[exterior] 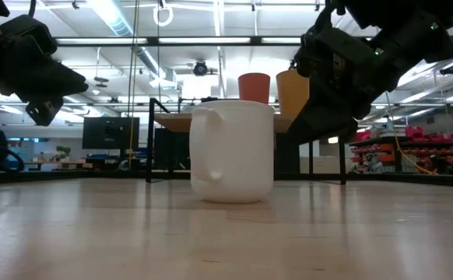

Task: Stack small to large cups/mugs on shelf
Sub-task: Put the white mug on the shelf

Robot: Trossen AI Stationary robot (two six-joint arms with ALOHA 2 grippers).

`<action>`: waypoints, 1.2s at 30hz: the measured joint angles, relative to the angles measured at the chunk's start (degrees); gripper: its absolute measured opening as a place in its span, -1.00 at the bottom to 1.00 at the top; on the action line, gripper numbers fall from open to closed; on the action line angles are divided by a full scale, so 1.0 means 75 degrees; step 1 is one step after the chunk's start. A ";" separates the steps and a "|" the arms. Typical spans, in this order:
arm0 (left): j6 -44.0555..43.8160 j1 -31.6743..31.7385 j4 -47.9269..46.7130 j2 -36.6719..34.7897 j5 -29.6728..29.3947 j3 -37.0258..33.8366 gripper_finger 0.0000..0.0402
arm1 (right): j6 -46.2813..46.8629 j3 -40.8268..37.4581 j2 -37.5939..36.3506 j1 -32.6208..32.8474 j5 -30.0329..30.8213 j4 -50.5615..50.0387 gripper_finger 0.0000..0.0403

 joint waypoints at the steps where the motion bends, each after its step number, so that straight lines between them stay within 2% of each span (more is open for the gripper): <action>1: -0.0002 0.0000 0.0169 0.0171 -0.0003 0.0000 -0.70 | 0.0000 0.0000 0.0000 0.0000 0.0000 -0.0079 -0.85; 12: -0.0776 0.0002 0.1364 0.2307 0.0195 0.0171 -0.66 | 0.0074 0.0000 0.0000 0.0003 0.0000 -0.0995 -0.85; 16: -0.0560 0.0000 0.1686 0.3138 0.0362 0.0752 -0.67 | 0.0066 0.0000 0.0000 0.0003 0.0000 -0.1018 -0.85; 22: 0.0407 0.0007 0.1625 0.4278 0.0678 0.2005 -0.66 | 0.0061 0.0000 0.0000 0.0017 0.0001 -0.1054 -0.85; 25: 0.0337 0.0194 0.1227 0.4782 0.1094 0.2505 -0.67 | 0.0058 0.0000 0.0000 0.0058 -0.0003 -0.1096 -0.85; 29: -0.0402 0.0609 0.0462 0.5354 0.1652 0.2940 -0.70 | 0.0058 0.0000 -0.0003 0.0175 -0.0026 -0.1376 -0.85; 36: -0.0778 0.1388 0.0359 0.6165 0.2674 0.3567 -0.70 | 0.0081 -0.0003 -0.0006 0.0371 -0.0024 -0.1655 -0.85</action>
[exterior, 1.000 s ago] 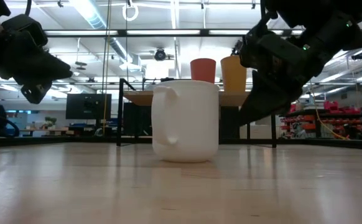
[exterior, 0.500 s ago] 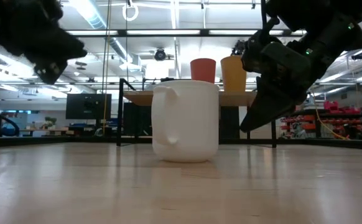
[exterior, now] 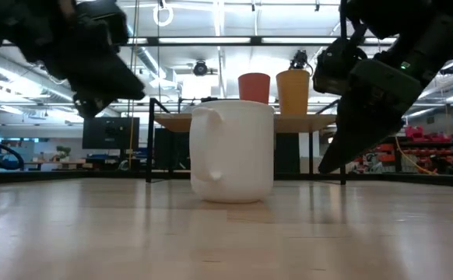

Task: Stack small to large cups/mugs on shelf
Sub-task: Put the white mug on the shelf

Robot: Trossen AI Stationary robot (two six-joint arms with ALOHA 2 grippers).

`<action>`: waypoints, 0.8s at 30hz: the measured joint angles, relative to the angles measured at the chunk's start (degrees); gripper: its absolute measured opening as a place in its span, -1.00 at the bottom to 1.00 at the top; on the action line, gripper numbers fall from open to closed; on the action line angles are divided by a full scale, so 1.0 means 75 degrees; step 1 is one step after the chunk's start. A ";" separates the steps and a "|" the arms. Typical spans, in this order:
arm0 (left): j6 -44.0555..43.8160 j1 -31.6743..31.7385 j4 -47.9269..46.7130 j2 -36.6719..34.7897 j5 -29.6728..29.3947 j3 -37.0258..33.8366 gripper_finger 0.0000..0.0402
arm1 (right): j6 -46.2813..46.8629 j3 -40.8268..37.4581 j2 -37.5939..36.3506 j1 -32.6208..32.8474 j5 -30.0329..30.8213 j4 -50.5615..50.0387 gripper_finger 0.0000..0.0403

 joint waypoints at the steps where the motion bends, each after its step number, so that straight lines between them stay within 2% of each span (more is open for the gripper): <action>1: 0.0001 0.0063 -0.0061 0.0081 0.0089 0.0119 -0.70 | 0.0003 0.0000 0.0000 0.0028 -0.0002 -0.0022 -0.85; 4: -0.0009 0.0204 -0.0590 0.0297 0.0358 0.0510 -0.73 | 0.0003 0.0000 0.0000 0.0163 0.0017 -0.0127 -0.85; 9: -0.0282 0.0250 -0.1360 0.0654 0.0565 0.1070 -0.77 | 0.0409 0.0000 0.0000 0.0613 0.0619 -0.0692 -0.85; 16: -0.0662 0.0230 -0.1442 0.1227 0.0900 0.1461 -0.75 | 0.1221 -0.0006 0.0000 0.1346 0.1298 -0.1092 -0.85; 24: -0.0925 0.0227 -0.1441 0.1944 0.1111 0.2016 -0.74 | 0.1728 -0.0009 0.0000 0.1809 0.1865 -0.1248 -0.85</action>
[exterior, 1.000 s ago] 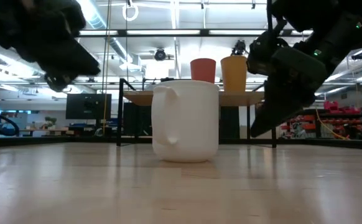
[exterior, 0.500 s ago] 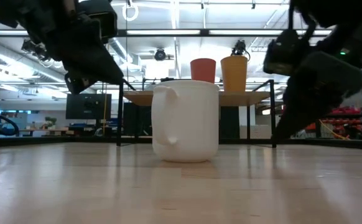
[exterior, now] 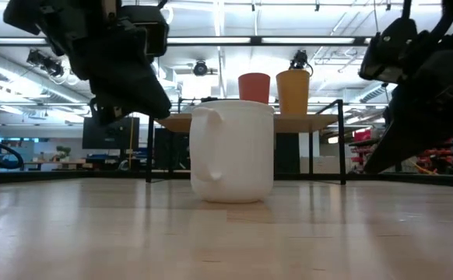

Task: Stack small to large cups/mugs on shelf
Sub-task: Put the white mug on the shelf

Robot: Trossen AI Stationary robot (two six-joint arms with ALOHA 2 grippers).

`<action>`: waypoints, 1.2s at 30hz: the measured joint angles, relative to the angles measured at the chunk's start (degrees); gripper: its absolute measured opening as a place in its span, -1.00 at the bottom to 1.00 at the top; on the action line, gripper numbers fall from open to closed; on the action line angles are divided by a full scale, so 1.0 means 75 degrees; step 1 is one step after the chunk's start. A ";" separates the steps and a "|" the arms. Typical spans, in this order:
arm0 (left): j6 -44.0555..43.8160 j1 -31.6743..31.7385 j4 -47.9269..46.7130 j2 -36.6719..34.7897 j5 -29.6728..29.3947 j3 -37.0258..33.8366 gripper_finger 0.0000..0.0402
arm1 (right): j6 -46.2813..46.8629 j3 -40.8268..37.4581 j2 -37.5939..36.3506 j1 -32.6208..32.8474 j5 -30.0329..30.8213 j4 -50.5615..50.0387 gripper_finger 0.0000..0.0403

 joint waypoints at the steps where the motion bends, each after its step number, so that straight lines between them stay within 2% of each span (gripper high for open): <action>1: -0.0004 -0.0009 -0.0001 0.0078 0.0074 0.0081 -0.74 | 0.0043 0.0000 0.0000 0.0046 0.0057 -0.0002 -0.85; 8: -0.0018 -0.0101 0.0004 0.0468 0.0394 0.0481 -0.72 | 0.0367 0.0000 0.0000 0.0473 0.0596 -0.0018 -0.85; 18: 0.0000 -0.0206 -0.0013 0.0680 0.0373 0.0791 -0.71 | 0.1484 -0.0248 -0.0003 0.1550 0.1942 -0.0036 -0.85; 28: -0.0083 -0.0128 -0.0047 0.0680 -0.0093 0.0782 -0.71 | 0.1679 -0.0251 -0.0003 0.1611 0.2011 -0.0012 -0.85; 36: -0.0119 -0.0070 -0.0096 0.0677 -0.0130 0.0782 -0.66 | 0.1681 -0.0251 -0.0003 0.1608 0.2012 -0.0012 -0.81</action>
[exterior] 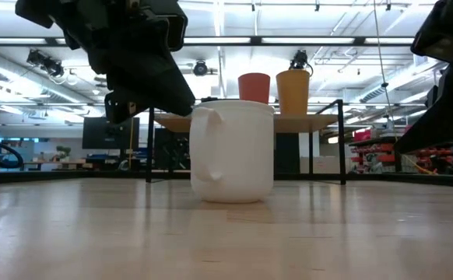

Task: Stack small to large cups/mugs on shelf
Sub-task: Put the white mug on the shelf

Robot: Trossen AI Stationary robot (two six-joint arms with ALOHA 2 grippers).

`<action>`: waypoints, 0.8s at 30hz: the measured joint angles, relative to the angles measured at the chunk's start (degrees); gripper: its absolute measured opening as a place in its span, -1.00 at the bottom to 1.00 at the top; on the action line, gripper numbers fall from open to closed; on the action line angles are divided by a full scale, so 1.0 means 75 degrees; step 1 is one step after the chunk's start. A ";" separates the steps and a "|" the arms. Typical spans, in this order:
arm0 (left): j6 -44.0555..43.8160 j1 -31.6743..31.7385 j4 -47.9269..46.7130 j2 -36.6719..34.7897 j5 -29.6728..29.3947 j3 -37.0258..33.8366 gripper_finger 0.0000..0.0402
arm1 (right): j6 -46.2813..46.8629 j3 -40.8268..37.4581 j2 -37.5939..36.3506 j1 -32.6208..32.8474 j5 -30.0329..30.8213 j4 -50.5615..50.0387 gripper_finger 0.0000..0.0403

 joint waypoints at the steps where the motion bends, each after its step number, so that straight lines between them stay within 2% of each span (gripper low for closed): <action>1: -0.0036 -0.0003 0.0000 0.0000 0.0003 0.0000 -0.66 | 0.0000 0.0000 0.0000 0.0000 0.0000 0.0000 -0.80; 17: -0.0135 -0.0015 0.0944 0.0545 0.0446 -0.0003 -0.60 | -0.0059 0.0003 0.0000 -0.0077 0.0046 0.0204 -0.77; 24: -0.0154 -0.0009 0.1183 0.0545 0.0460 -0.0003 -0.58 | -0.1288 0.0006 0.0000 -0.0752 -0.0426 0.1255 -0.77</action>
